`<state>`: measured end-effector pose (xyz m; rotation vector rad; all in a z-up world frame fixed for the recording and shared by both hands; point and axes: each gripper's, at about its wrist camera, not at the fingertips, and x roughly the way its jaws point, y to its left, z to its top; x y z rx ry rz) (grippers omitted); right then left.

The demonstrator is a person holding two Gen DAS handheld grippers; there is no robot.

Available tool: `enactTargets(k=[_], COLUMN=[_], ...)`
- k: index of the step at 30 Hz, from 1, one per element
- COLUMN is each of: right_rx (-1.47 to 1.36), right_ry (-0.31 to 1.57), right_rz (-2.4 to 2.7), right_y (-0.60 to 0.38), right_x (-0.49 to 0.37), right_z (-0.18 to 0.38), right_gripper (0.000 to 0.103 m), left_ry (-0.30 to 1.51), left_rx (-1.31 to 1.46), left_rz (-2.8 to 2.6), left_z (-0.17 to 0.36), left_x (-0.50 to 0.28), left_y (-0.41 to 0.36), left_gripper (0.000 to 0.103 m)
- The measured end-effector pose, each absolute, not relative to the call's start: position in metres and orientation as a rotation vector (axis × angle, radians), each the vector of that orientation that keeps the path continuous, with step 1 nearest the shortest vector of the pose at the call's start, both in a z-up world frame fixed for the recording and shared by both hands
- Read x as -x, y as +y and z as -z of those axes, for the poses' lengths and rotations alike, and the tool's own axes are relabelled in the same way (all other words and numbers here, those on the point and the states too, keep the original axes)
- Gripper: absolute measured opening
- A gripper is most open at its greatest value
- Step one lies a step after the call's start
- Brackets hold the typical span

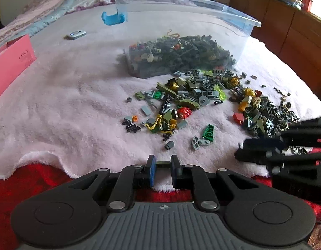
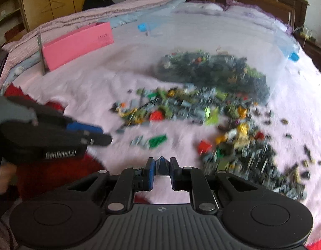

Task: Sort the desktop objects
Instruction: 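Close the left tool on a small piece while the right tool grasps another piece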

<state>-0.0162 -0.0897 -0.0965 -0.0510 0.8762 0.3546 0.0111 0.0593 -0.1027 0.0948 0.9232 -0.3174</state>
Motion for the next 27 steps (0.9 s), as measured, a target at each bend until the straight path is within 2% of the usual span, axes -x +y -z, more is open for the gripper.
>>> enactTargets(k=[9, 13, 15, 17, 18, 21, 23, 25, 27], right_rx=[0.053, 0.052, 0.045, 0.046, 0.049, 0.065, 0.070, 0.068, 0.070], right_ry=[0.916, 0.920, 0.926, 0.930, 0.929, 0.919, 0.913, 0.911, 0.908], right_rz=[-0.341, -0.336, -0.333, -0.332, -0.333, -0.336, -0.338, -0.336, -0.334], right_y=[-0.087, -0.087, -0.088, -0.088, -0.087, -0.086, -0.086, -0.086, -0.086], right_x=[0.023, 0.026, 0.025, 0.024, 0.025, 0.026, 0.027, 0.027, 0.026], right_z=[0.109, 0.110, 0.111, 0.112, 0.112, 0.113, 0.114, 0.114, 0.114], right_gripper=[0.019, 0.024, 0.024, 0.025, 0.025, 0.024, 0.023, 0.017, 0.016], left_ry=[0.941, 0.943, 0.949, 0.949, 0.946, 0.917, 0.916, 0.916, 0.912], left_rx=[-0.125, -0.123, -0.111, -0.107, -0.112, -0.184, -0.183, -0.177, -0.177], left_rz=[0.301, 0.303, 0.311, 0.322, 0.326, 0.329, 0.339, 0.345, 0.346], left_z=[0.113, 0.113, 0.114, 0.114, 0.115, 0.116, 0.114, 0.112, 0.110], left_x=[-0.009, -0.009, -0.009, -0.009, -0.008, -0.002, -0.002, -0.002, -0.001], left_y=[0.055, 0.055, 0.055, 0.052, 0.049, 0.039, 0.039, 0.039, 0.039], left_gripper=[0.019, 0.022, 0.029, 0.043, 0.043, 0.035, 0.020, 0.017, 0.017])
